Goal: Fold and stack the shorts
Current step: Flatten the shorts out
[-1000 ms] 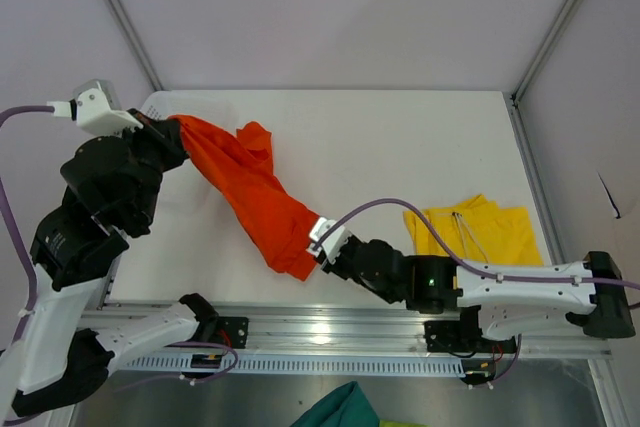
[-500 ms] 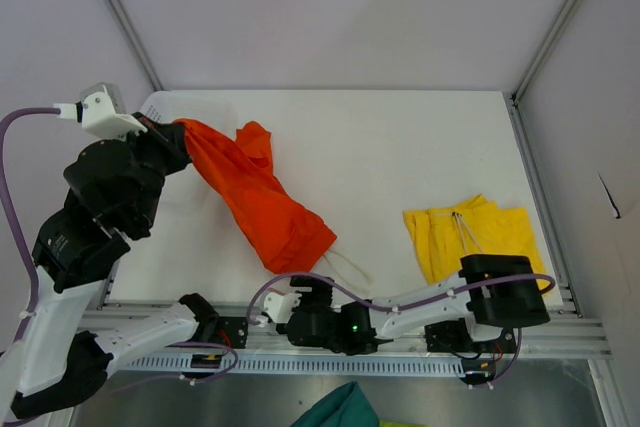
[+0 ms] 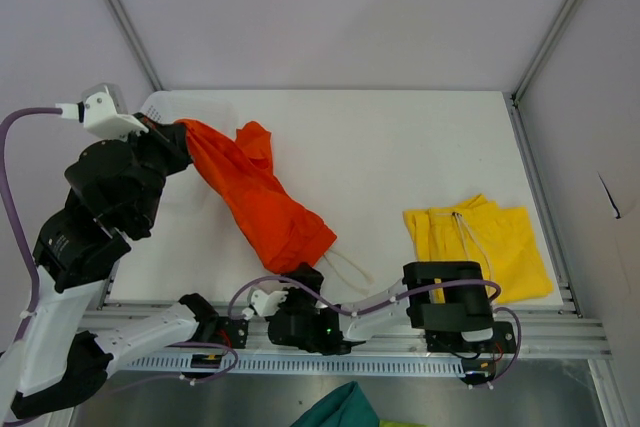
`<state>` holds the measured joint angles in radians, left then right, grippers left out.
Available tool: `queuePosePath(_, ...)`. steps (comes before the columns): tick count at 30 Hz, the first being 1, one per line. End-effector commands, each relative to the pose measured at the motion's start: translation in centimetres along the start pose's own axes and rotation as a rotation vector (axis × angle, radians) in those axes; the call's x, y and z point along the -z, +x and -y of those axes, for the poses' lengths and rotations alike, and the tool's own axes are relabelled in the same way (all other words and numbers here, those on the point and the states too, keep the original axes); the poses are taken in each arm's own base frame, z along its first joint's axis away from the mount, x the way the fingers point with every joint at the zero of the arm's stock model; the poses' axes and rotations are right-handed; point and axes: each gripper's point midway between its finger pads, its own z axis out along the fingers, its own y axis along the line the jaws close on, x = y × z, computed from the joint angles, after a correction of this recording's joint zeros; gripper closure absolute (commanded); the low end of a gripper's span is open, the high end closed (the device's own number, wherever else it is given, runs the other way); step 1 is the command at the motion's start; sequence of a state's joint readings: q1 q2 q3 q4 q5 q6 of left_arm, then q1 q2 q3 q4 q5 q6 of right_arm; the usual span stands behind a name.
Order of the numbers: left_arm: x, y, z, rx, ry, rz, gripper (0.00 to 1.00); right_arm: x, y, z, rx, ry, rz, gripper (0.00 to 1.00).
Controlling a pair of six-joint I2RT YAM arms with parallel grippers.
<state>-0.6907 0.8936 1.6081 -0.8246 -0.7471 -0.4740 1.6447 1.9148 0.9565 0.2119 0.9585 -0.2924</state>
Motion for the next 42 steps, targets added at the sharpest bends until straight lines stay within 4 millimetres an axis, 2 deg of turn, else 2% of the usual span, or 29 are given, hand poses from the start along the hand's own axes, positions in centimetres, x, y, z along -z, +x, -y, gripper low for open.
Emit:
queuePosePath(1, 0.0, -0.8, 0.4, 0.045, 0.02, 0.028, 1.0, -1.0, -2.3, 2.1, -0.11, 0.12, 0.03, 0.22)
queuePosePath(4, 0.0, -0.6, 0.4, 0.044, 0.018, 0.028, 1.0, -1.5, -2.2, 2.7, -0.125, 0.157, 0.023, 0.37)
queuePosePath(5, 0.0, -0.7, 0.4, 0.044, 0.019, 0.03, 1.0, -1.5, -2.2, 2.8, -0.131, 0.154, 0.025, 0.49)
queuePosePath(7, 0.0, -0.7, 0.3, 0.043, 0.017, 0.031, 1.0, -1.6, -2.3, 3.2, -0.153, 0.159, 0.025, 0.66)
queuePosePath(8, 0.0, -0.8, 0.3, 0.044, 0.018, 0.032, 1.0, -1.7, -2.2, 3.4, -0.167, 0.159, 0.024, 0.86)
queuePosePath(10, 0.0, -0.7, 0.3, 0.04, 0.016, 0.032, 1.0, -1.4, -2.4, 4.2, -0.193, 0.16, 0.028, 1.0)
queuePosePath(15, 0.0, -1.1, 0.2, 0.035, 0.011, 0.038, 1.0, 1.1, -4.0, 6.2, -0.336, 0.032, 0.135, 1.0)
queuePosePath(19, 0.1, -1.3, 0.2, 0.033, 0.006, 0.043, 1.0, 2.4, -3.5, 8.8, -0.409, -0.08, 0.155, 1.0)
queuePosePath(20, 0.0, -1.3, 0.2, 0.032, 0.005, 0.042, 1.0, 3.4, -4.2, 9.3, -0.439, -0.149, 0.195, 1.0)
queuePosePath(23, 0.0, -1.4, 0.3, 0.036, 0.007, 0.045, 1.0, 4.0, -3.6, 10.3, -0.486, -0.224, 0.195, 1.0)
queuePosePath(24, -0.1, -1.3, 0.4, 0.037, 0.007, 0.042, 1.0, 4.8, -3.8, 10.7, -0.499, -0.261, 0.215, 1.0)
queuePosePath(28, -0.6, -1.1, 0.7, 0.031, 0.003, 0.04, 1.0, 5.8, -3.7, 11.8, -0.533, -0.337, 0.225, 1.0)
queuePosePath(31, -2.0, -0.4, 1.0, 0.001, -0.031, 0.035, 1.0, 6.3, -3.1, 13.0, -0.549, -0.357, 0.221, 1.0)
queuePosePath(33, -2.9, -0.6, 1.0, -0.004, -0.043, 0.038, 1.0, 6.3, -2.5, 14.8, -0.593, -0.334, 0.223, 1.0)
queuePosePath(35, -4.7, -1.0, 1.7, 0.002, -0.024, 0.026, 1.0, 6.1, -1.6, 15.3, -0.644, -0.356, 0.221, 1.0)
queuePosePath(37, -6.8, 0.1, 1.8, -0.005, -0.01, -0.047, 1.0, 5.6, -0.2, 16.6, -0.7, -0.361, 0.214, 1.0)
queuePosePath(38, -8.0, -0.5, 2.3, 0.007, -0.009, -0.057, 1.0, 5.5, 0.2, 17.1, -0.726, -0.355, 0.209, 1.0)
queuePosePath(39, -9.0, -0.7, 1.3, 0.022, -0.036, -0.063, 1.0, 5.3, 0.6, 17.5, -0.758, -0.353, 0.204, 1.0)
queuePosePath(40, -9.6, -0.6, 1.3, 0.034, -0.029, -0.076, 1.0, 5.0, 1.4, 18.7, -0.792, -0.327, 0.201, 1.0)
queuePosePath(42, -10.7, -0.8, 2.0, 0.089, 0.034, -0.108, 1.0, 4.9, 2.1, 19.3, -0.841, -0.331, 0.2, 1.0)
